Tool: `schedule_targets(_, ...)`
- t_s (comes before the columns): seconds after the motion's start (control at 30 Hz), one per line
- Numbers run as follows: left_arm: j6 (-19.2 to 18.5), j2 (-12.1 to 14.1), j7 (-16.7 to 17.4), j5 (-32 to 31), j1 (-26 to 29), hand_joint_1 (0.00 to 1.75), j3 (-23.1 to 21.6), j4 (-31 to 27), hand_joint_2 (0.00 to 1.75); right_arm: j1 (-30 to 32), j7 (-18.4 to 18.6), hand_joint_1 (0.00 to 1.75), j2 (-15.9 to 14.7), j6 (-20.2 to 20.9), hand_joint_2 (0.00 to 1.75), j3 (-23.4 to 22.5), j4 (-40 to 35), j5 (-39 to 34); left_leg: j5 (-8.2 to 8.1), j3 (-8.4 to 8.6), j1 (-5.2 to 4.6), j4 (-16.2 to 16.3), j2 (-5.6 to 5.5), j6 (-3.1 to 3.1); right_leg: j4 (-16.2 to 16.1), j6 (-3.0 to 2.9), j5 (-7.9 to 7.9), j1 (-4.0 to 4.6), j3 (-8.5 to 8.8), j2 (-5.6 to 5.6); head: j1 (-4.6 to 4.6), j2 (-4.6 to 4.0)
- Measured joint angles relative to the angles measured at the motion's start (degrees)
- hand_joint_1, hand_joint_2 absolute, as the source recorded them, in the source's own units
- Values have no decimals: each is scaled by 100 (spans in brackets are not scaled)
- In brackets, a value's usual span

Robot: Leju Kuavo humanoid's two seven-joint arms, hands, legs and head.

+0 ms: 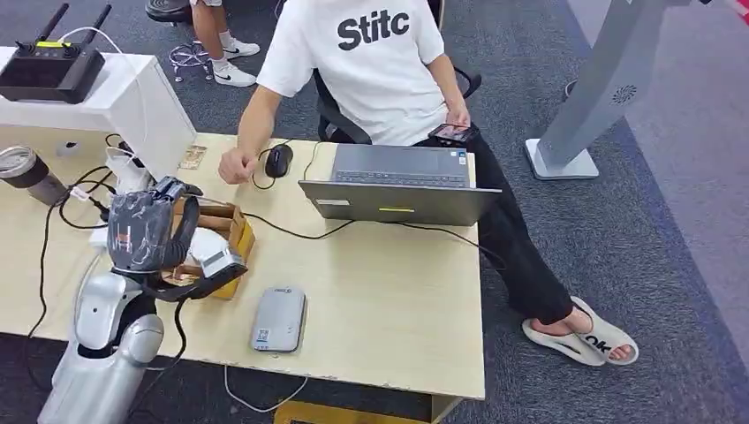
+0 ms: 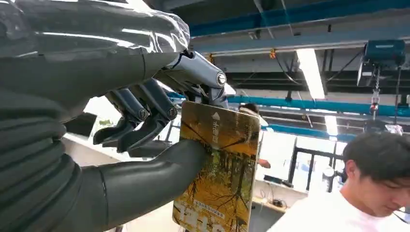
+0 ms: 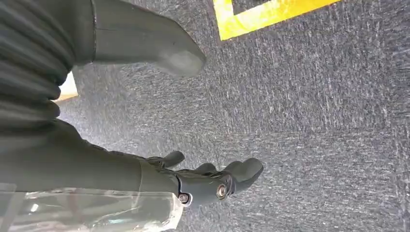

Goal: Pass the card to the sensor for recognition and then transmit it.

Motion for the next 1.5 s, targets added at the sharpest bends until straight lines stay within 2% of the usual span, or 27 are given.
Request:
schedule_targets(0.3,-335,-177,37,7,243,175,-647,-407,175,-4,-26,0,7,0,175,0,9,-20,0,-2,0,0,0,1,0,0,0,0,-1,0,0,0)
schedule_targets(0.5,-785,-210,306,254,483,175,-1071,-588,175,-2,-37,0,46,-2,175,0,6,-55,-2,-3,0,0,1,2,0,1,-1,0,-1,0,4,0)
schedule_targets(0.67,-851,-210,330,322,726,175,-1287,-584,175,0,-31,0,79,-2,175,0,9,-42,-2,-3,0,0,1,2,0,5,-5,0,-2,1,0,0)
schedule_targets(0.93,-859,-243,505,317,951,175,-1383,-411,175,0,-39,0,96,-11,175,-2,9,-37,-2,-5,0,-1,0,2,0,5,-5,0,-2,0,0,0)
schedule_targets(1.2,-826,-275,1021,-133,1022,175,-1390,-87,175,4,-9,0,114,-4,175,-9,-2,15,-2,-6,0,-1,-1,3,0,5,-5,0,-2,-2,2,0)
schedule_targets(1.5,-835,-295,1180,-288,1070,175,-1357,341,175,7,37,0,153,4,175,-20,-40,77,-3,-8,0,-1,0,3,0,6,-6,0,-3,-1,2,0)
